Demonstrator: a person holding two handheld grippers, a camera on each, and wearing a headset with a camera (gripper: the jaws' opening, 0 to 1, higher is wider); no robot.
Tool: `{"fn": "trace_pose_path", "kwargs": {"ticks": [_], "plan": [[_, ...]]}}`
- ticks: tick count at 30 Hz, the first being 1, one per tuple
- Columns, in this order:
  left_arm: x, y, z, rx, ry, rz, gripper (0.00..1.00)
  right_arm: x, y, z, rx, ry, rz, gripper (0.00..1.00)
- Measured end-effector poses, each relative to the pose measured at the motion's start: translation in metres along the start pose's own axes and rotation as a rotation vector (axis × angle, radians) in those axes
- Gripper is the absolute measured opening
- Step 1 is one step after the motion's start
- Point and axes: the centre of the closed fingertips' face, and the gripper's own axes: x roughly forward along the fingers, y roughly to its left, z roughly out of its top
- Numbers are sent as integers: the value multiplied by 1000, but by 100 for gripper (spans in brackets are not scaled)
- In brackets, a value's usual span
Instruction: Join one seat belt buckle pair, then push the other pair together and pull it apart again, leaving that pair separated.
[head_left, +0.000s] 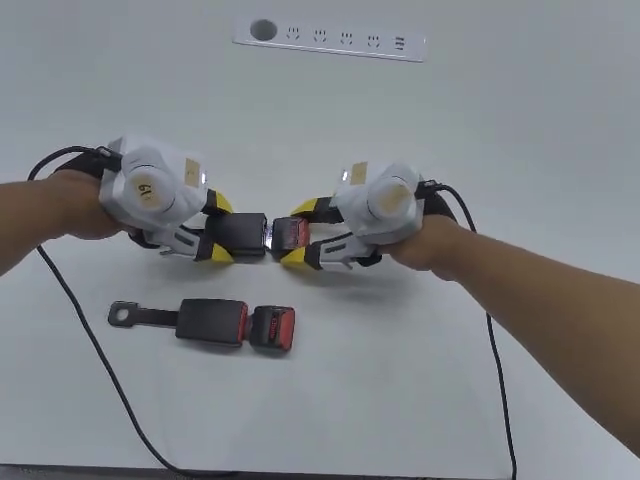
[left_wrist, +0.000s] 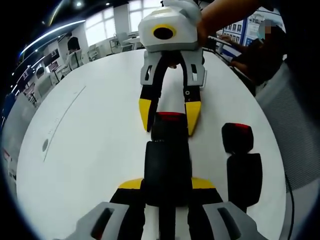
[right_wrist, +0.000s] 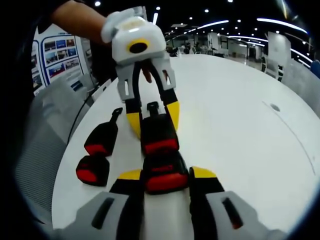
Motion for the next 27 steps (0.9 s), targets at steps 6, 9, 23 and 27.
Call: {"fn": "trace_pose_path", "kwargs": {"ticks": [6,9,23,27], "plan": [[0,0,0,1,3,0,33,1,-1,-1,-5,7,-2,35],[0,0,1,2,5,-1,33,1,-1,-1,-6,8,-3,35],[0,0,1,11,15,-4,33,1,-1,-2,-15,18,-10,35],[0,0,1,11,16,-4,33,1,-1,-2,-15,16,-10,35]]}}
